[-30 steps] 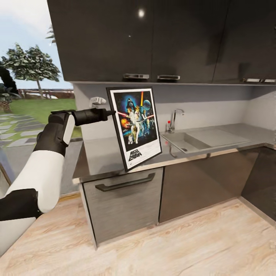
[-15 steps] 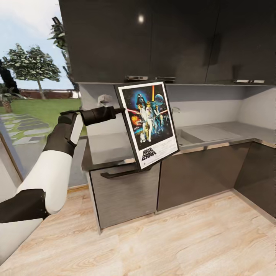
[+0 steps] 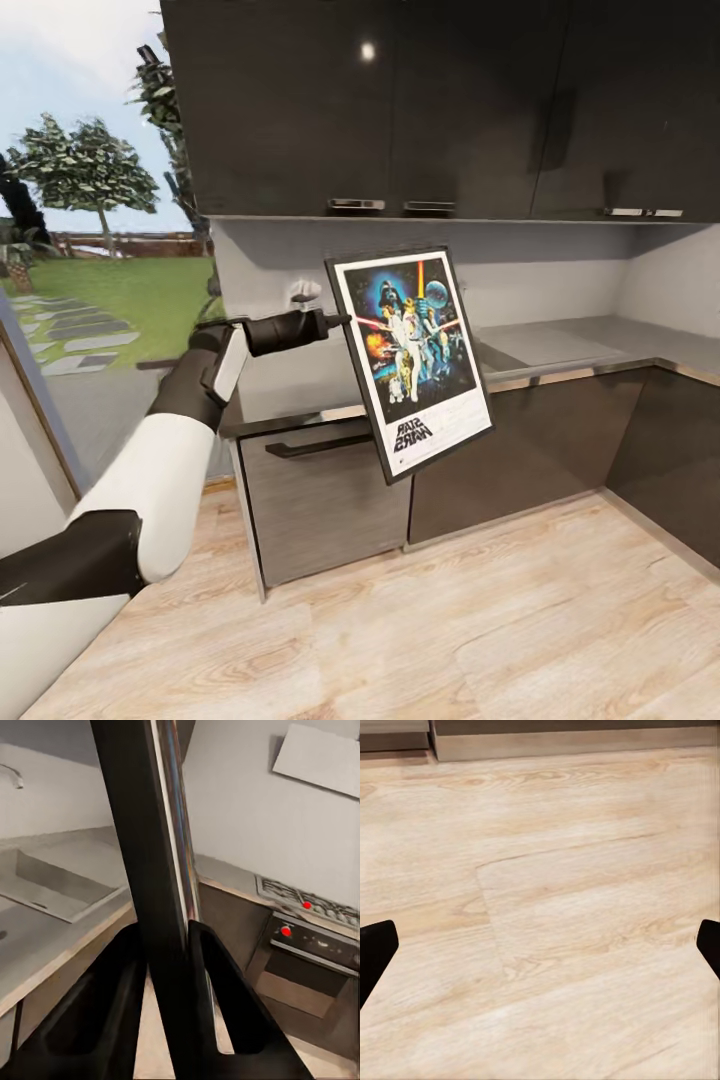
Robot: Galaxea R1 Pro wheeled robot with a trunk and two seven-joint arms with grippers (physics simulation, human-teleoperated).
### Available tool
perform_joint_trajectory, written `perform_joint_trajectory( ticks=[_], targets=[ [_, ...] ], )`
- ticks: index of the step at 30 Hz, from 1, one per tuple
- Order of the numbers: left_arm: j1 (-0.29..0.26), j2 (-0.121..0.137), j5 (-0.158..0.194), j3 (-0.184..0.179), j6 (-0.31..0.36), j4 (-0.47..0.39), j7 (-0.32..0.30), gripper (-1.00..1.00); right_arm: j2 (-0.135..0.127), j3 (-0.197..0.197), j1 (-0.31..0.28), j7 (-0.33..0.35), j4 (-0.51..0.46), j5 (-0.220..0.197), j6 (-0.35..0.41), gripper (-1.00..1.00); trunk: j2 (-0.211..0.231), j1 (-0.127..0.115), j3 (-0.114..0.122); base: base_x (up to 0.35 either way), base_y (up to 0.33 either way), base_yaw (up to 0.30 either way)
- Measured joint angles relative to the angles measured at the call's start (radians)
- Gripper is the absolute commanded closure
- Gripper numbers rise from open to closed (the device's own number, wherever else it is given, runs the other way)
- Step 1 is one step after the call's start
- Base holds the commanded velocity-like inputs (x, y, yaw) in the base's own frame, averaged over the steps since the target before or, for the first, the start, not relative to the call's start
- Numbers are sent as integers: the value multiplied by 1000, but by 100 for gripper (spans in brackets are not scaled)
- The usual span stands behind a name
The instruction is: Pick up the poster from the kitchen countertop and hang it on one of the wall nails in the kitchen.
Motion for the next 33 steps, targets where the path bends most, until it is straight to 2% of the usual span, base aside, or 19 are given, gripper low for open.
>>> perform_joint_trajectory(
  ticks=[11,12,15,20,21,22,23,24,25,26,27,29,33],
  targets=[
    [62,0,1,0,0,10,0,100,0,0,0,-21,0,0,0,-100,0,0,0,0,0,0],
    [68,-6,-5,5,7,5,-6,100,-6,-6,6,-16,6,-3,-6,-100,0,0,0,0,0,0],
    [85,-23,15,22,20,-12,-22,100,-23,-14,15,0,14,-6,-22,-100,0,0,0,0,0,0],
    [113,-51,23,29,22,-40,-40,100,-29,-14,19,26,16,-7,-31,-100,0,0,0,0,0,0],
    [176,-57,32,31,24,-47,-41,100,-29,-14,19,35,16,-7,-31,-100,0,0,0,0,0,0],
    [321,-58,30,31,21,-48,-40,100,-30,-14,19,35,16,-7,-31,-100,0,0,0,0,0,0],
    [507,-58,14,29,17,-46,-39,100,-30,-14,20,36,16,-7,-31,-100,0,0,0,0,0,0],
    [615,-58,15,29,17,-47,-39,100,-30,-14,20,36,16,-7,-31,-100,0,0,0,0,0,0],
    [636,-58,16,29,17,-47,-38,100,-30,-14,20,36,16,-7,-31,-100,0,0,0,0,0,0],
    [572,-58,16,29,17,-47,-37,100,-30,-14,20,36,17,-7,-31,-100,0,0,0,0,0,0],
    [493,-59,33,31,23,-48,-38,100,-30,-14,20,36,17,-7,-31,-100,0,0,0,0,0,0],
    [514,-60,21,29,18,-47,-37,100,-30,-14,20,36,17,-8,-31,-100,0,0,0,0,0,0],
    [514,-68,23,27,17,-36,-34,100,-30,-13,20,35,17,-8,-31,-100,0,0,0,0,0,0]
  ],
)
